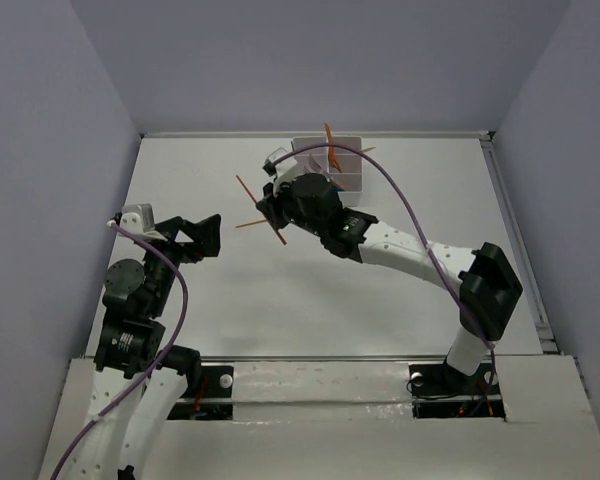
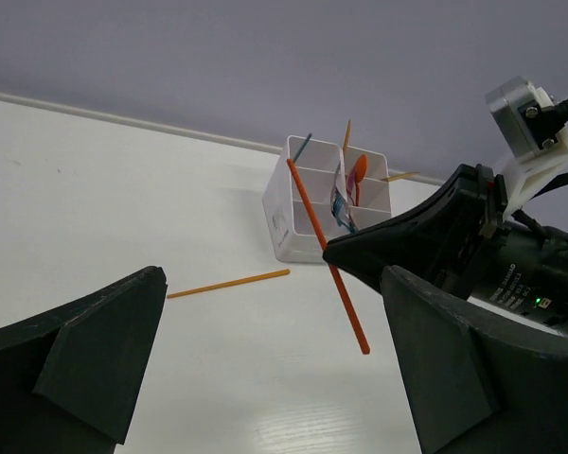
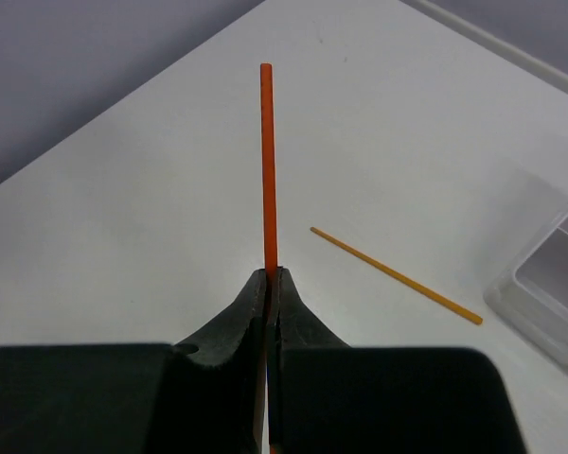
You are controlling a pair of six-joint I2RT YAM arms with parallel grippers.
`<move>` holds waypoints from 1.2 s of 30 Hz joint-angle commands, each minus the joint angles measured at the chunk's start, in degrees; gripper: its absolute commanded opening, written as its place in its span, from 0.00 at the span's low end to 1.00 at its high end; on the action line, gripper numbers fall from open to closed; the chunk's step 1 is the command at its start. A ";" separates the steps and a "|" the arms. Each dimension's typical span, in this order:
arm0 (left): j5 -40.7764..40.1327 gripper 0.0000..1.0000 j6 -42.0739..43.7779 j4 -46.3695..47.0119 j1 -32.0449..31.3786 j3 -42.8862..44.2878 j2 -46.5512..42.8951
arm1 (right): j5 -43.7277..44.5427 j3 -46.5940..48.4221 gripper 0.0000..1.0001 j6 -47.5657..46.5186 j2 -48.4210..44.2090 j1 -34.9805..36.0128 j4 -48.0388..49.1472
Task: Sort the eating utensils into containers
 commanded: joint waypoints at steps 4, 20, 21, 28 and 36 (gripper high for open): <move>1.59 0.99 -0.35 2.66 0.22 -0.21 0.60 | 2.54 -3.16 0.00 0.98 -5.59 -4.44 15.51; 2.74 0.99 -0.35 2.75 0.22 -0.13 1.30 | 2.89 4.48 0.00 -0.24 0.81 -16.84 25.89; 2.74 0.99 -0.35 2.75 0.22 -0.12 1.22 | 2.98 5.53 0.00 -0.42 1.61 -16.84 26.68; 2.92 0.99 -0.18 2.57 0.22 -0.04 1.13 | 2.19 10.82 0.00 -1.04 8.82 -21.24 33.01; 3.27 0.99 0.09 2.49 -0.30 0.14 2.01 | 0.61 20.91 0.00 -1.92 20.24 -24.84 37.50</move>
